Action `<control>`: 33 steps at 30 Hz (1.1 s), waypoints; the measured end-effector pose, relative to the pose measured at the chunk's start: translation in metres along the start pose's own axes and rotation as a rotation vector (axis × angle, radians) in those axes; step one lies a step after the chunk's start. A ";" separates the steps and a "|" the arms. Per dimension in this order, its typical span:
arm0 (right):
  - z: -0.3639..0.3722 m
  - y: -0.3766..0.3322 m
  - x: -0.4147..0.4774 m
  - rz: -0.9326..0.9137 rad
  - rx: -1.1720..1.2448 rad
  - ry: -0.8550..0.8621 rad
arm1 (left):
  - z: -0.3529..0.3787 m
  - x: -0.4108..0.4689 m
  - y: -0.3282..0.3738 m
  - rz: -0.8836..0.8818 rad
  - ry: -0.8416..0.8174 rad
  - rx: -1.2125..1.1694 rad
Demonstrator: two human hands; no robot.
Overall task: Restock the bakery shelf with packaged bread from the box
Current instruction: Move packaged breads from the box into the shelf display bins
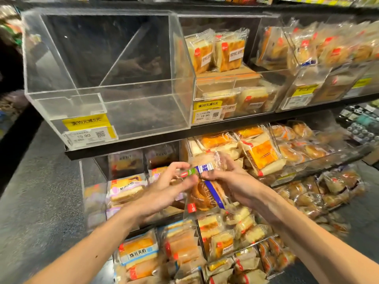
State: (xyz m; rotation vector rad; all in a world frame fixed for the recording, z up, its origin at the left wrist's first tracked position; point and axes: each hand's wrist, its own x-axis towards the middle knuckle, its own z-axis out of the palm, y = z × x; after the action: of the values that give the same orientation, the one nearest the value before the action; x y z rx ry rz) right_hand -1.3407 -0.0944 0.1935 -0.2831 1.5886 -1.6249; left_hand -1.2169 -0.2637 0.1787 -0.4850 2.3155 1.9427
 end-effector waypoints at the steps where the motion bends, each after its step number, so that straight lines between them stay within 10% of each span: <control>1: -0.001 -0.001 -0.005 -0.025 -0.008 -0.014 | 0.007 -0.001 0.003 0.034 0.013 0.043; 13: -0.106 -0.014 -0.094 -0.178 0.164 -0.035 | 0.116 -0.005 0.044 0.280 0.037 0.100; 22: -0.276 -0.001 -0.174 -0.791 -0.622 0.401 | 0.256 0.022 0.094 0.198 -0.160 0.012; 33: -0.421 0.015 -0.203 -0.816 -1.007 0.547 | 0.364 0.078 0.113 0.131 0.047 0.150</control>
State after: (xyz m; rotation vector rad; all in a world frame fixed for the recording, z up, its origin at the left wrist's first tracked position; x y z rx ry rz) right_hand -1.4878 0.3493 0.1822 -1.2133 2.9098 -1.3242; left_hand -1.3746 0.0918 0.1954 -0.3785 2.5582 1.8088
